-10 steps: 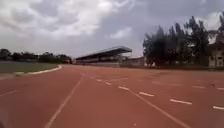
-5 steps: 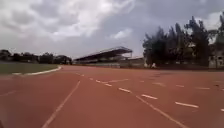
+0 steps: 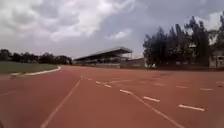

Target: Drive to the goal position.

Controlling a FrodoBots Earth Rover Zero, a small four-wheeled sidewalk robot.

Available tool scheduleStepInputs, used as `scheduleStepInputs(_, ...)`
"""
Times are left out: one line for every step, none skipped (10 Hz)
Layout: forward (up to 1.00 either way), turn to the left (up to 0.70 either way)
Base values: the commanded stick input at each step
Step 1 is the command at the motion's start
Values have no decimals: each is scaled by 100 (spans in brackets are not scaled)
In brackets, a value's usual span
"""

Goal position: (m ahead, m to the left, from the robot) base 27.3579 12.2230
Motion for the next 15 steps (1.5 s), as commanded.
scheduleStepInputs(30, 0)
scheduleStepInputs(30, 0)
scheduleStepInputs(30, 0)
scheduleStepInputs(30, 0)
scheduleStepInputs(30, 0)
scheduleStepInputs(30, 0)
scheduleStepInputs(30, 0)
scheduleStepInputs(30, 0)
scheduleStepInputs(30, 0)
scheduleStepInputs(30, 0)
scheduleStepInputs(30, 0)
scheduleStepInputs(30, 0)
scheduleStepInputs(30, 0)
scheduleStepInputs(30, 0)
scheduleStepInputs(30, 0)
